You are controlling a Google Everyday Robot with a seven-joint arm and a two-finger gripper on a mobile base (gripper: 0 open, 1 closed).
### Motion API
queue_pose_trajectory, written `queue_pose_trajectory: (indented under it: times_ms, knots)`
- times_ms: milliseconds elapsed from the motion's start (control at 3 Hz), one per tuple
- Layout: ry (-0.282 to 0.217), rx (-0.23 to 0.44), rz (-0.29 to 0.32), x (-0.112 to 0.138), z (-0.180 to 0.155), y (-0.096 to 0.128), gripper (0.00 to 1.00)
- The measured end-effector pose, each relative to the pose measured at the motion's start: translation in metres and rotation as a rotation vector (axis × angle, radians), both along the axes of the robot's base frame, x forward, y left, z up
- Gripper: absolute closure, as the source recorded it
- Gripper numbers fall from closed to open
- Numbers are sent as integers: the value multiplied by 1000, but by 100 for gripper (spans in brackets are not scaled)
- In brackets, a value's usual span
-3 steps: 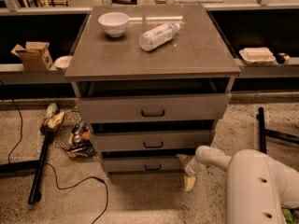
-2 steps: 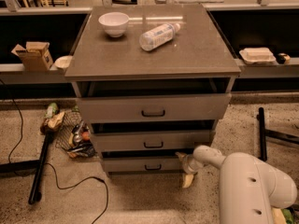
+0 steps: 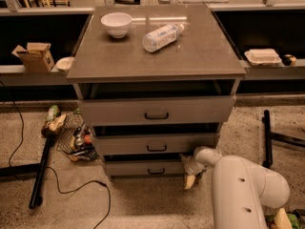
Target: Open bottom drawer
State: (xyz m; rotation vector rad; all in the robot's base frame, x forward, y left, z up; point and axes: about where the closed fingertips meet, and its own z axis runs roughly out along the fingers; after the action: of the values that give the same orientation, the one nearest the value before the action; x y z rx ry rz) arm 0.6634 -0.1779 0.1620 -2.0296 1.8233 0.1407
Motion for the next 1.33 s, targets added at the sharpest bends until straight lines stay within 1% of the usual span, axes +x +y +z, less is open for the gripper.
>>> queue_pose_trajectory:
  times_ms: [333, 667, 1000, 1333]
  knots:
    - [56, -8, -55, -6, -15, -4, 18]
    - [85, -17, -72, -8, -14, -4, 41]
    - [85, -17, -72, -7, -9, -4, 72]
    - [85, -17, -72, -6, -6, -4, 95]
